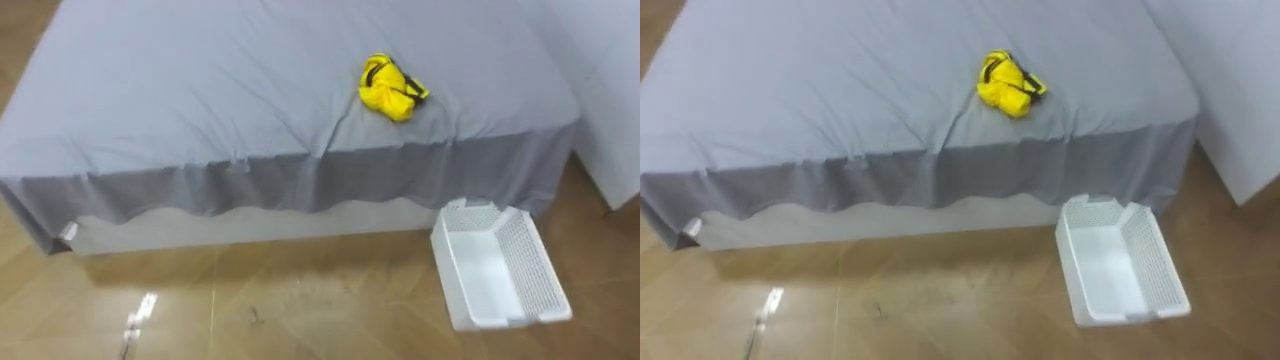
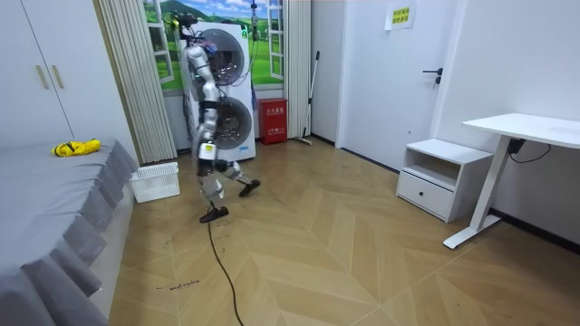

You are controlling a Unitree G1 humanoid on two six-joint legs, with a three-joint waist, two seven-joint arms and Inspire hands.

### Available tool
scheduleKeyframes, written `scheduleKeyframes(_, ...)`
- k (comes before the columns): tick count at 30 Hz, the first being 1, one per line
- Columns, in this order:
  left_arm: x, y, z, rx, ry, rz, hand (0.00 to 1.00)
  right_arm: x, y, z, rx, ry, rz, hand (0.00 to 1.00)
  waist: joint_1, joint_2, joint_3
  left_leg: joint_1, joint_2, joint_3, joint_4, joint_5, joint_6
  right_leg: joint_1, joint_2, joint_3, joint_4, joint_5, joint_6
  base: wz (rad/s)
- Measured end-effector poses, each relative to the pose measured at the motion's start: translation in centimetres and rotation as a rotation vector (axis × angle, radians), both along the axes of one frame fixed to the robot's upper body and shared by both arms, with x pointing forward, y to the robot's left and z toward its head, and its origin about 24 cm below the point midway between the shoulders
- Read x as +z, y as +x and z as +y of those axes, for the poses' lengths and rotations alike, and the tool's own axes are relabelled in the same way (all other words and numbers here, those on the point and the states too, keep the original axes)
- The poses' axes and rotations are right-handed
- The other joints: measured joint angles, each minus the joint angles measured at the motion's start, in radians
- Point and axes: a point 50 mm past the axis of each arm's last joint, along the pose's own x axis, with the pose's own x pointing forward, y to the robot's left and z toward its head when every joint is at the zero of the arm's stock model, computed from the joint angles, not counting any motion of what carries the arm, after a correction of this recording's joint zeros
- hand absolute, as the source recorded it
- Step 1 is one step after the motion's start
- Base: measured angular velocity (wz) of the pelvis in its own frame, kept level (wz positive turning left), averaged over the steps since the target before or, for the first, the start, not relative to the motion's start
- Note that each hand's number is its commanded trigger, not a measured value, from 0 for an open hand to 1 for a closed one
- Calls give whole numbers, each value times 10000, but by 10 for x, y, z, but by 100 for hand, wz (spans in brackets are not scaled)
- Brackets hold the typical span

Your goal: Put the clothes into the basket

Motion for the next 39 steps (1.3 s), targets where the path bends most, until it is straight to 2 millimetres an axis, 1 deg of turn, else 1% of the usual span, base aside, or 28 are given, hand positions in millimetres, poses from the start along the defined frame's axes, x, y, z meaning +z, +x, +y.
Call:
scheduleKeyframes(1, 1, 5, -1, -151, 64, -91, 0, 1, 6, 1, 47, 16, -228, 0, 7, 31, 22, 276, 2, -89, -152, -80, -8, -326, 14, -51, 650, -60, -58, -5)
scheduleKeyframes(2, 1, 13, -4, -371, 92, -260, 0, 4, 21, 3, 182, 45, -813, 0, 31, 158, 101, 819, 41, -294, -480, -149, -21, -1010, 160, -279, 1484, -540, -207, 16)
scheduleKeyframes(3, 4, 28, -7, -768, 163, -626, 0, 10, 41, 5, 397, 73, -1508, 0, 5, 287, 159, 1303, 169, -530, -863, -160, -42, -1733, 390, -644, 1526, -1072, -385, 18)
scheduleKeyframes(4, 6, 35, -8, -992, 208, -829, 0, 12, 49, 7, 536, 84, -1817, 0, 35, 317, 169, 1483, 225, -620, -1026, -183, -82, -2119, 531, -803, 1414, -1252, -442, 21)
scheduleKeyframes(6, 11, 54, -14, -1634, 272, -1446, 0, 23, 78, 17, 879, 305, -3014, 0, -13, 456, 220, 2214, 527, -874, -1521, -339, -229, -3448, 1400, -1017, -487, -1436, -706, 19)
scheduleKeyframes(7, 12, 57, -17, -1804, 240, -1547, 0, 26, 83, 19, 944, 318, -3287, 0, -26, 483, 221, 2420, 612, -946, -1618, -419, -286, -3633, 1606, -1090, -1267, -1361, -752, 28)
scheduleKeyframes(8, 12, 59, -21, -2128, 166, -1604, 0, 30, 91, 22, 1022, 360, -3664, 0, -29, 583, 242, 2866, 761, -1076, -1788, -597, -413, -3811, 1995, -1114, -3090, -944, -816, 35)
scheduleKeyframes(9, 11, 58, -24, -2373, 54, -1529, 0, 33, 97, 24, 1102, 387, -3920, 0, -33, 577, 226, 3305, 819, -1107, -1896, -768, -576, -3803, 2126, -1256, -4550, 151, -1013, 44)
scheduleKeyframes(10, 11, 58, -27, -2493, -39, -1484, 0, 34, 98, 24, 1100, 385, -4021, 0, -100, 610, 209, 3561, 890, -1167, -1905, -851, -654, -3769, 2138, -1399, -5002, 756, -1134, 52)
scheduleKeyframes(11, 8, 50, -28, -2624, -191, -1291, 0, 37, 100, 25, 1062, 416, -4227, 0, -125, 600, -2, 3805, 978, -1178, -1886, -955, -832, -3690, 2207, -1503, -5370, 1635, -1504, 27)
scheduleKeyframes(12, 7, 43, -29, -2608, -310, -1128, 0, 43, 109, 24, 996, 434, -4680, 0, -44, 716, -145, 3970, 1249, -1215, -1741, -1173, -1212, -3543, 2491, -1487, -5083, 1691, -1655, 0)
scheduleKeyframes(13, 6, 39, -29, -2575, -350, -1048, 0, 48, 115, 25, 953, 468, -5003, 0, 10, 859, -112, 4050, 1425, -1227, -1635, -1255, -1386, -3421, 2644, -1589, -4914, 1603, -1737, -21)
scheduleKeyframes(14, 4, 28, -28, -2486, -435, -767, 0, 57, 128, 27, 1008, 436, -5661, 0, 5, 1112, -20, 4205, 1728, -1167, -1407, -1291, -1703, -3176, 2865, -1730, -4676, 1328, -1919, -5)
scheduleKeyframes(16, 3, 19, -25, -2262, -434, -649, 0, 66, 137, 29, 1162, 351, -6232, 0, -46, 1108, 2, 4257, 1850, -1092, -670, -1009, -2186, -3031, 2866, -1742, -3965, 825, -2065, 11)
scheduleKeyframes(17, 3, 19, -24, -2225, -430, -675, 0, 69, 140, 29, 1209, 350, -6388, 0, -185, 986, 97, 4293, 1908, -1200, 111, -583, -2305, -3088, 2628, -2044, -2841, 477, -2161, 20)
scheduleKeyframes(18, 3, 11, -23, -2171, -435, -566, 0, 72, 141, 29, 1287, 393, -6517, 0, -271, 900, 204, 4210, 2159, -1107, 1347, -440, -2316, -3145, 2631, -2439, -3044, 202, -1884, 9)
scheduleKeyframes(19, 4, 11, -18, -2179, -331, -655, 0, 74, 142, 31, 1310, 464, -6678, 0, -222, 851, 146, 4009, 2203, -869, 2129, -409, -2313, -3024, 2651, -2475, -3830, 684, -1933, -15)
scheduleKeyframes(20, 5, 10, -17, -2125, -396, -649, 0, 78, 144, 28, 1460, 391, -6827, 0, -188, 949, 238, 3471, 2551, -860, 3649, -278, -2237, -2746, 2879, -2644, -3855, 276, -2367, -28)
scheduleKeyframes(21, 5, 4, -11, -1965, -312, -553, 0, 77, 144, 32, 1351, 492, -6823, 0, -284, 839, 193, 3053, 2777, -925, 4578, 521, -2171, -2451, 3071, -2580, -3995, 43, -2422, -12)
scheduleKeyframes(22, 5, 3, -8, -1851, -269, -540, 0, 77, 144, 33, 1328, 547, -6838, 0, -303, 745, 192, 2845, 2853, -923, 4909, 636, -2186, -2290, 3097, -2548, -4135, -71, -2412, 16)
scheduleKeyframes(24, 6, 5, -10, -1683, -394, -695, 0, 82, 143, 26, 1211, 320, -7055, 0, -476, 486, 127, 1776, 2778, -922, 5135, -510, -1988, -1699, 3104, -2371, -4741, -121, -2326, 13)
scheduleKeyframes(25, 5, 4, -12, -1617, -469, -703, 0, 85, 145, 25, 1212, 232, -7176, 0, -474, 479, 125, 1530, 2685, -958, 4938, -753, -1988, -1537, 3090, -2325, -4901, -109, -2308, -25)
scheduleKeyframes(27, 5, 2, -13, -1310, -608, -772, 0, 88, 148, 21, 1065, -36, -7357, 0, -445, 462, 92, 876, 2323, -1022, 3023, -1242, -1992, -884, 3081, -1979, -5467, -37, -2240, -50)
scheduleKeyframes(29, 3, -5, -17, -766, -915, -675, 0, 93, 151, 17, 1141, -267, -7526, 0, -273, 512, 32, 498, 2133, -1035, 1083, -1078, -1987, -763, 3088, -1604, -5667, -60, -2145, -64)
scheduleKeyframes(30, 2, -6, -22, 1, -1256, -838, 0, 98, 153, 14, 1194, -411, -7714, 0, -223, 529, -24, 423, 1974, -1125, 441, -226, -1678, -770, 3017, -1309, -5687, -84, -2053, -60)
scheduleKeyframes(31, 1, -8, -24, 252, -1368, -830, 0, 100, 155, 14, 1215, -487, -7826, 0, -206, 522, -57, 520, 1882, -1185, 133, -27, -1504, -755, 2962, -1245, -5683, -82, -1998, -24)
scheduleKeyframes(32, 0, -13, -23, 420, -1456, -723, 0, 104, 158, 13, 1258, -640, -8057, 0, -251, 494, -32, 715, 1690, -1173, -363, 262, -1413, -784, 2836, -1239, -5731, -58, -1917, 8)
scheduleKeyframes(39, 0, -5, -25, 145, -1643, -783, 0, 112, 170, 16, 2276, -1280, -8315, 0, -256, 528, 43, 456, 1463, -1223, -945, 481, -1432, -1176, 2720, -1284, -5882, -132, -1863, 7)
